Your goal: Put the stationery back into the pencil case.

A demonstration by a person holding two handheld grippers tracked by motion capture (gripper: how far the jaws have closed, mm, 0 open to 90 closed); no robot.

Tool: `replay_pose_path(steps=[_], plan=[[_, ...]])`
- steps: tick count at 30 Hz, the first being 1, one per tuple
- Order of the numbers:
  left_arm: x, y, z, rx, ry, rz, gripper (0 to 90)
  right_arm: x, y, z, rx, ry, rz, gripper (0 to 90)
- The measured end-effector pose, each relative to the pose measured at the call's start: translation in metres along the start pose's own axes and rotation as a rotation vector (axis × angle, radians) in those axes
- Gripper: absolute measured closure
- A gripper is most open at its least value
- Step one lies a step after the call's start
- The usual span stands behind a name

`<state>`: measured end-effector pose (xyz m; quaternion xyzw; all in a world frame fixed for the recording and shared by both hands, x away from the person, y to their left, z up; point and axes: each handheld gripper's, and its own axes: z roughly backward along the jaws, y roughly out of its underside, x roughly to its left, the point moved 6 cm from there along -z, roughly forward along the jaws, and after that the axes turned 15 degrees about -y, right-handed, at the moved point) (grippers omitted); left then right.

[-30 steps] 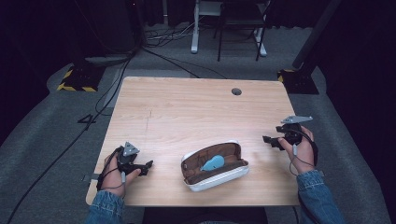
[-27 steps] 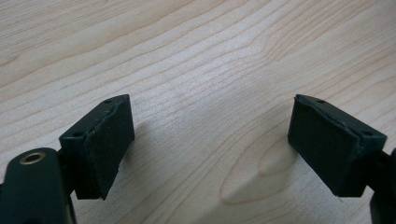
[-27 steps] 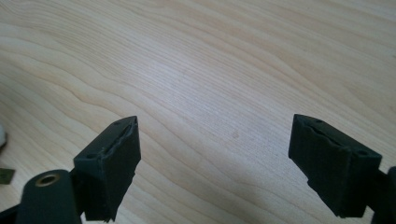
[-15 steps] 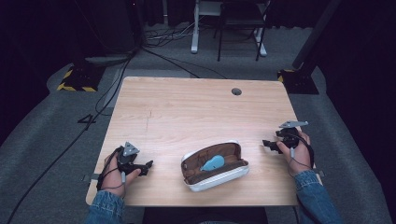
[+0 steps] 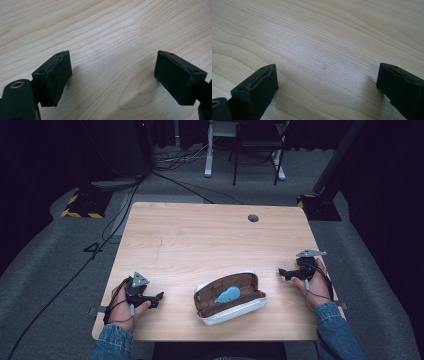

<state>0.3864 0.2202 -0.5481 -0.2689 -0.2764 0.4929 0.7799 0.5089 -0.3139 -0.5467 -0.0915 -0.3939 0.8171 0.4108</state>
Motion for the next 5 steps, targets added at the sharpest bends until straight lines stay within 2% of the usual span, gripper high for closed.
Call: replay_pose_path(steps=[5], plan=[[0.0000, 0.0000, 0.0000, 0.000, 0.000, 0.000, 14.7, 0.0000, 0.0000, 0.0000, 0.000, 0.000, 0.000, 3.9]])
